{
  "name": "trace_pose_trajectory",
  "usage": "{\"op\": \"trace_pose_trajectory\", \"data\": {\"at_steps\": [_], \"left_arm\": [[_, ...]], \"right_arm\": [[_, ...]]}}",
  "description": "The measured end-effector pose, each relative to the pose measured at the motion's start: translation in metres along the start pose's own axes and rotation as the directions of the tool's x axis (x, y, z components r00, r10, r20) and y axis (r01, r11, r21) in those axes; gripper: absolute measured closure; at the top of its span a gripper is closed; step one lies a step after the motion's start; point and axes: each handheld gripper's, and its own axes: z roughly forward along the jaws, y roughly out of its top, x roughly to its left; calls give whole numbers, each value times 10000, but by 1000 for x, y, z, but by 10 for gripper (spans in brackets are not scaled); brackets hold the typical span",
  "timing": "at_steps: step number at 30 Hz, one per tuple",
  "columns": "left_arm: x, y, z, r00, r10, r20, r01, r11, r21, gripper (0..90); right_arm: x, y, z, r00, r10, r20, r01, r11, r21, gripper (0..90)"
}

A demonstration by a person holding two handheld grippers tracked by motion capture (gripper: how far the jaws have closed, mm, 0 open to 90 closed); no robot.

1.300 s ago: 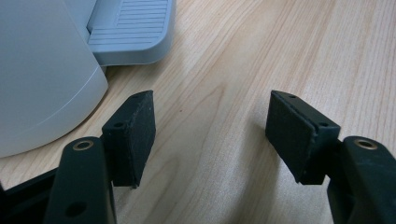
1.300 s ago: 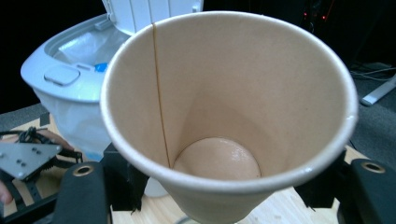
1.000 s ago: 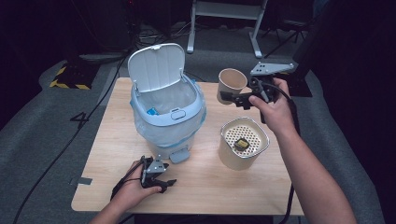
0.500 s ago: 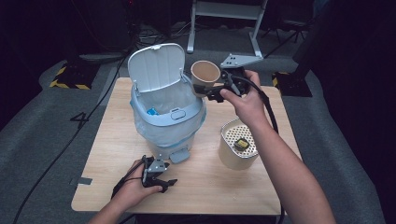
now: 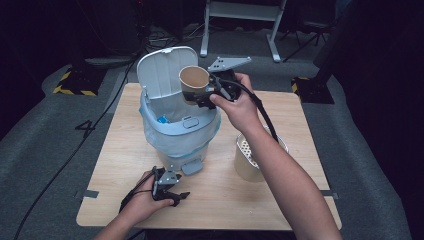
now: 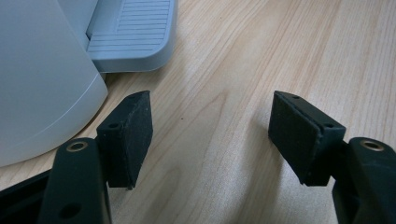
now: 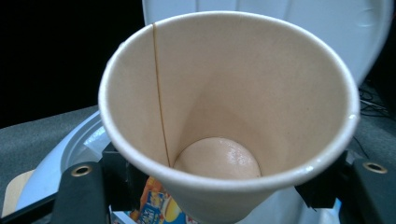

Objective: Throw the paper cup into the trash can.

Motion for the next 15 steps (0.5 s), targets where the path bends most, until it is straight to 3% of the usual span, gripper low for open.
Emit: {"op": "trace_pose_trajectory", "data": {"at_steps": [8, 15], "left_arm": [[0, 0, 0, 10000, 12, -3, -12, 10000, 7, 310], [0, 0, 0, 10000, 12, -4, -12, 10000, 6, 310]], "right_arm": [[6, 2, 17, 9995, 249, -180, -238, 9979, 601, 305], [7, 1, 25, 9990, 380, -241, -344, 9900, 1365, 303]]}}
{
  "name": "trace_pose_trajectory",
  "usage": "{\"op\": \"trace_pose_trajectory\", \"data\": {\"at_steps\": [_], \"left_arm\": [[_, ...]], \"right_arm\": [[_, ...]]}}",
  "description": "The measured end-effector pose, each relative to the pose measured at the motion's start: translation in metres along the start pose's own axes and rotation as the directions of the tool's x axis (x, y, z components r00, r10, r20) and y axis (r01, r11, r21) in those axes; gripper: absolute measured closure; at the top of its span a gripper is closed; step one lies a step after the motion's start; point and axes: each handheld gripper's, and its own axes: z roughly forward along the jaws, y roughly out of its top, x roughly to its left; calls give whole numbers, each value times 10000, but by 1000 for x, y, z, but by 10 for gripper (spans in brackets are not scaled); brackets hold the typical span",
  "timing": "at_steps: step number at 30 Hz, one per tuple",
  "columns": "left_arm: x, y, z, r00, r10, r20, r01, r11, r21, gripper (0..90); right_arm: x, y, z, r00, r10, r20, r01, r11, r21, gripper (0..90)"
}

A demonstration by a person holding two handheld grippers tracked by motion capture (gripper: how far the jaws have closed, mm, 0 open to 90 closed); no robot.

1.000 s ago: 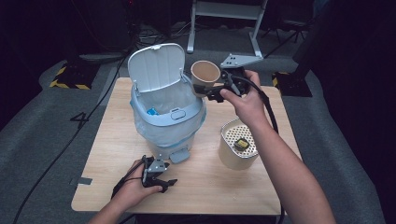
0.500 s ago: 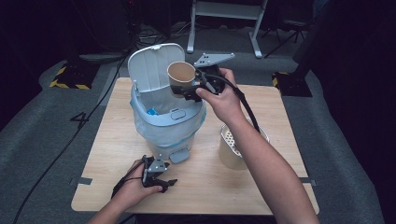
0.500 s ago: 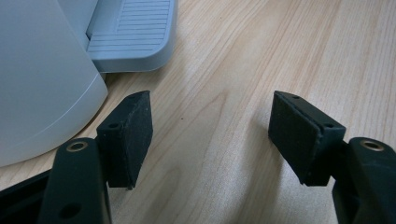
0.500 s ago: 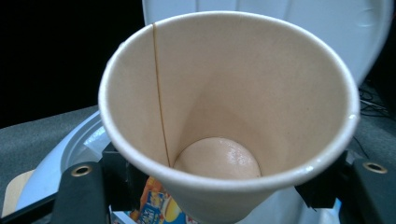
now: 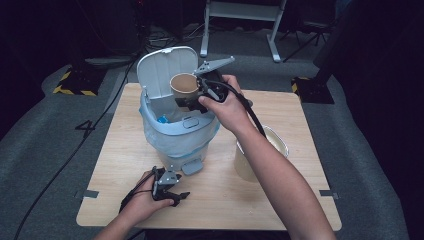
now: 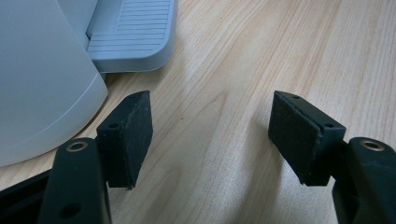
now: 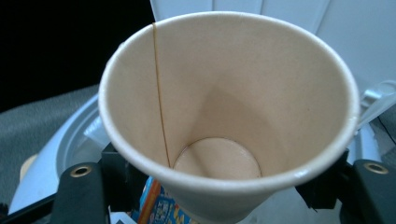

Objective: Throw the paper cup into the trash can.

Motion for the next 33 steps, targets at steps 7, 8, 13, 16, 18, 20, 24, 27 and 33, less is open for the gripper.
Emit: {"op": "trace_pose_trajectory", "data": {"at_steps": [7, 8, 13, 16, 18, 20, 24, 27, 33], "left_arm": [[0, 0, 0, 10000, 5, -4, -5, 10000, 3, 310], [0, 0, 0, 10000, 3, 2, -3, 10000, 1, 310], [0, 0, 0, 10000, 3, 3, -3, 10000, -2, 310], [0, 0, 0, 10000, 4, 8, -4, 10000, -1, 310], [0, 0, 0, 10000, 8, 8, -8, 10000, -1, 310], [0, 0, 0, 10000, 1, 11, -1, 10000, 1, 310], [0, 0, 0, 10000, 7, 12, -7, 10000, 3, 310], [0, 0, 0, 10000, 4, 7, -4, 10000, 0, 310], [0, -1, -1, 10000, -19, -81, 18, 10000, -67, 316]], "right_arm": [[6, 2, 6, 9998, -206, 58, 201, 9977, 647, 303], [7, 2, 7, 9996, -273, 89, 265, 9968, 752, 302], [9, 3, 10, 9979, -568, 306, 540, 9949, 855, 267], [11, 3, 7, 9831, -1648, 792, 1605, 9853, 580, 128], [13, 3, 4, 9812, -1571, 1123, 1598, 9870, -155, 180], [14, 4, 0, 9789, -1628, 1232, 1684, 9850, -365, 138], [16, 3, -9, 9763, -1756, 1263, 1828, 9820, -482, 170], [16, 0, -16, 9789, -1536, 1346, 1616, 9855, -509, 162], [13, -7, -36, 9806, -1215, 1539, 1318, 9895, -587, 200]]}}
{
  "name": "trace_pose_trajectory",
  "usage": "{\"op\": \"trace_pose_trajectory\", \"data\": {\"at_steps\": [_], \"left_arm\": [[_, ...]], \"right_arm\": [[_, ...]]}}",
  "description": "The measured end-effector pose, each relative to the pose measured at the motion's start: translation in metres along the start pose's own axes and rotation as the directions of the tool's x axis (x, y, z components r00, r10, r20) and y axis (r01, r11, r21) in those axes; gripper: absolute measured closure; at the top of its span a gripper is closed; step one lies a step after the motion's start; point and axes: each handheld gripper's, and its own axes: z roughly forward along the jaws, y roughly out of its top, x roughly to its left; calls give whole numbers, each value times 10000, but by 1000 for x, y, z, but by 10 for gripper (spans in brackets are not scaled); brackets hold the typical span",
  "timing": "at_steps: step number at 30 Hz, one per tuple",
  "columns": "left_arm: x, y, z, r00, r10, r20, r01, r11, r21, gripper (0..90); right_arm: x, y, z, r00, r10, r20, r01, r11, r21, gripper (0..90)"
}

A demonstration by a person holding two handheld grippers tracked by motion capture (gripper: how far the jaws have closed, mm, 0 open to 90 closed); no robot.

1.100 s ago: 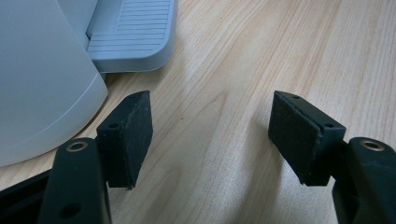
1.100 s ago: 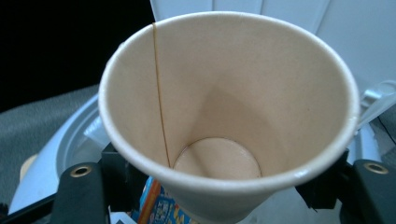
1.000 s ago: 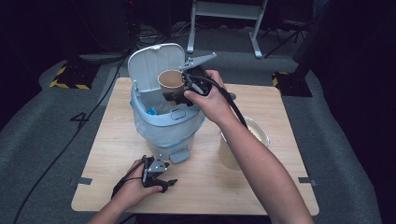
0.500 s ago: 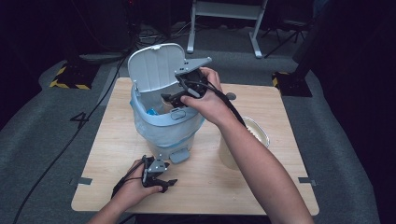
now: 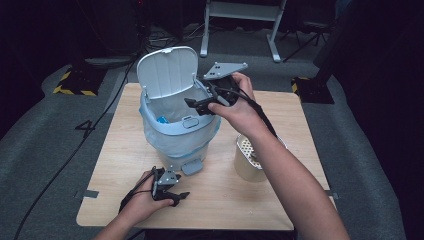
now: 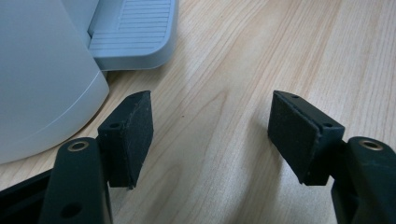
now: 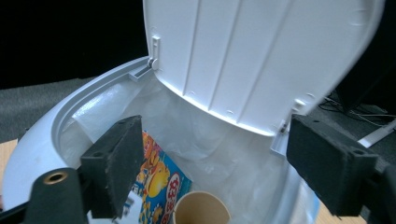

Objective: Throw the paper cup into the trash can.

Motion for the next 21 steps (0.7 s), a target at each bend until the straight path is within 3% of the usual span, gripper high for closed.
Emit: {"op": "trace_pose_trajectory", "data": {"at_steps": [3, 7, 21], "left_arm": [[-1, -2, -1, 9999, -149, 40, 149, 9999, -5, 317], [-2, -6, -6, 9994, -202, -268, 200, 9998, -52, 320], [0, -18, -19, 9967, -410, -702, 412, 9991, 14, 330]], "right_arm": [[-5, -4, -13, 9997, 223, 22, -223, 9996, -154, 201], [-13, -10, -33, 9990, 419, 127, -417, 9990, -189, 200], [-33, -41, -101, 9941, 860, 666, -842, 9960, -292, 209]]}}
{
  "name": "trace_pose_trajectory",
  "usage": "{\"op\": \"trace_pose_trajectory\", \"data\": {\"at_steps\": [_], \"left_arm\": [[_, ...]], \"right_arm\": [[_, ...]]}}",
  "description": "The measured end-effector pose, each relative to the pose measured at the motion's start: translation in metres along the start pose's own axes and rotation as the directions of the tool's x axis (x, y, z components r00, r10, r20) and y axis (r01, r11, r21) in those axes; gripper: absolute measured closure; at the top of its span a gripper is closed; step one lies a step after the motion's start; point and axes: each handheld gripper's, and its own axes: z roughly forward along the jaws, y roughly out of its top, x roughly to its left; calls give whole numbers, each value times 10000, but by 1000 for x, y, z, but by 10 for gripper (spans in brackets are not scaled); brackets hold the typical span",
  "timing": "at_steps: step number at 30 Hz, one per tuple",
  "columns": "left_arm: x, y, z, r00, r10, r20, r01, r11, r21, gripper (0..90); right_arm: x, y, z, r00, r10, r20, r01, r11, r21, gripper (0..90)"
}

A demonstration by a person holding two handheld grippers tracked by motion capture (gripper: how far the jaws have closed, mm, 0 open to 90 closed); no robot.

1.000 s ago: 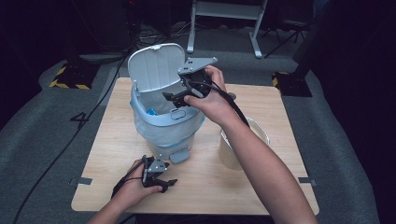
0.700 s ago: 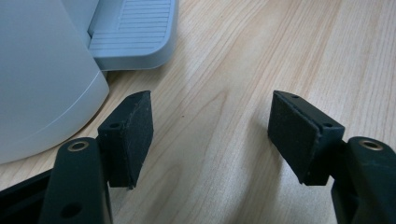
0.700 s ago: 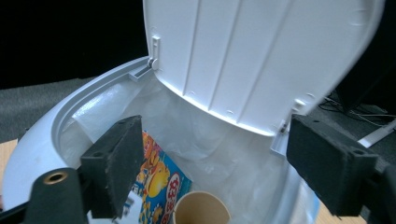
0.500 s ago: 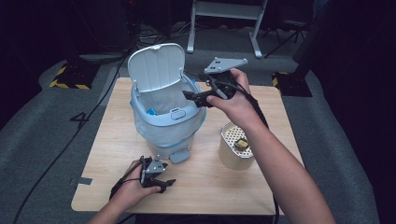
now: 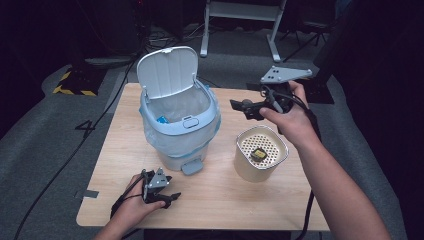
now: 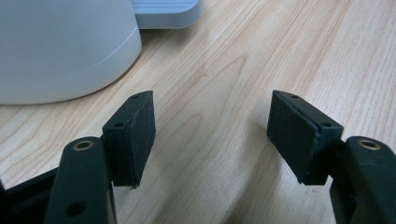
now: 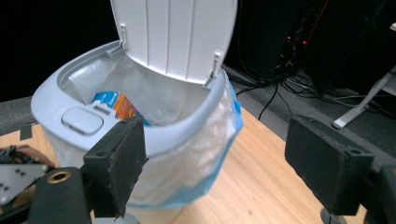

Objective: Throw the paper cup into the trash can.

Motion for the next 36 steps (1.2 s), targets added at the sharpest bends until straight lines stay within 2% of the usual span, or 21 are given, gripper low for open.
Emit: {"op": "trace_pose_trajectory", "data": {"at_steps": [8, 16, 25, 36], "left_arm": [[1, -2, -5, 9997, 169, -158, -167, 9998, 104, 340], [2, -2, -7, 10000, 30, -89, -30, 10000, -10, 330], [3, -3, -8, 9997, -7, -241, 8, 10000, 40, 332], [5, -5, -7, 9995, -103, -286, 106, 9999, 132, 332]], "right_arm": [[-7, -25, -37, 9986, 403, 329, -399, 9991, -141, 242], [-8, -61, -67, 9955, 676, 659, -680, 9977, 38, 249], [-7, -112, -89, 9870, 1122, 1150, -1166, 9926, 329, 264], [7, -178, -103, 9716, 1733, 1615, -1849, 9809, 598, 269]]}}
